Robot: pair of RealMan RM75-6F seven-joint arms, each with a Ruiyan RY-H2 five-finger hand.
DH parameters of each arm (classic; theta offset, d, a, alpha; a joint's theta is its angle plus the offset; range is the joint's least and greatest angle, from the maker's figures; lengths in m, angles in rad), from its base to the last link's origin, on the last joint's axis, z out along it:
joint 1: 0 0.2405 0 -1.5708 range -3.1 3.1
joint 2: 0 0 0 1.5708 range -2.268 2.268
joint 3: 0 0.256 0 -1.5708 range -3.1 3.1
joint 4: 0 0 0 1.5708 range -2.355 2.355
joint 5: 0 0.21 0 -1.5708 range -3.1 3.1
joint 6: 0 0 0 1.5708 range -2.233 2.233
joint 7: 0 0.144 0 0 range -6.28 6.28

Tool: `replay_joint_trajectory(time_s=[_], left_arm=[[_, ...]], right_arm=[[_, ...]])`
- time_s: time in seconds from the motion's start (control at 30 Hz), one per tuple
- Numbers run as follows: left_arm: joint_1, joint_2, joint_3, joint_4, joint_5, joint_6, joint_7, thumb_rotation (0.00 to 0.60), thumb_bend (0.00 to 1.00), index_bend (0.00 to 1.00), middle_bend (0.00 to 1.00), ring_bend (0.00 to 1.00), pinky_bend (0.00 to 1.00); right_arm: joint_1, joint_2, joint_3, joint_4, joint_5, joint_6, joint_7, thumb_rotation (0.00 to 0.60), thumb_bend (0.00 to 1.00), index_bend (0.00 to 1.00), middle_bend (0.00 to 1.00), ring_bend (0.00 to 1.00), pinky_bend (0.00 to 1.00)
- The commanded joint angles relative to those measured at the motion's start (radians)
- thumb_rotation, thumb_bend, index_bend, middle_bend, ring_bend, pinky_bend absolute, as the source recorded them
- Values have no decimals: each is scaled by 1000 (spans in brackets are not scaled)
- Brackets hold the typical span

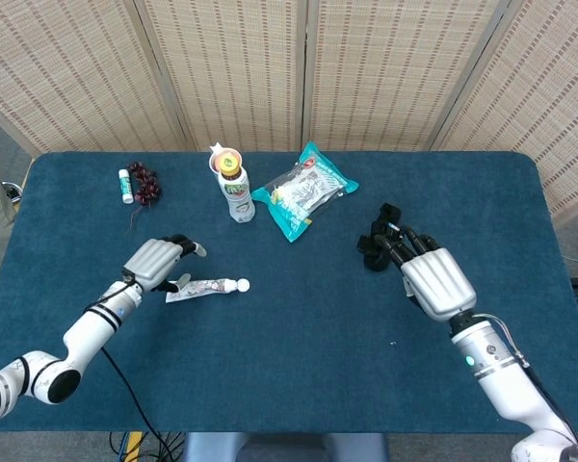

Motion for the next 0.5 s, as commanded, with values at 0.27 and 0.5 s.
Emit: replay_joint_trajectory(time_s=[0.27, 0.5], left_arm=[[253, 67, 46, -175, 52, 403, 120, 600, 276, 158, 222, 138, 197], [403, 57, 107, -186, 120, 596, 168, 600, 276, 164, 219, 138, 191]], right_arm=[[-131, 29, -23, 75, -55, 84, 90, 600, 422, 0, 162, 52, 219], [-234, 23, -38, 115, -70, 161, 130, 600, 330, 0, 134, 13, 187]])
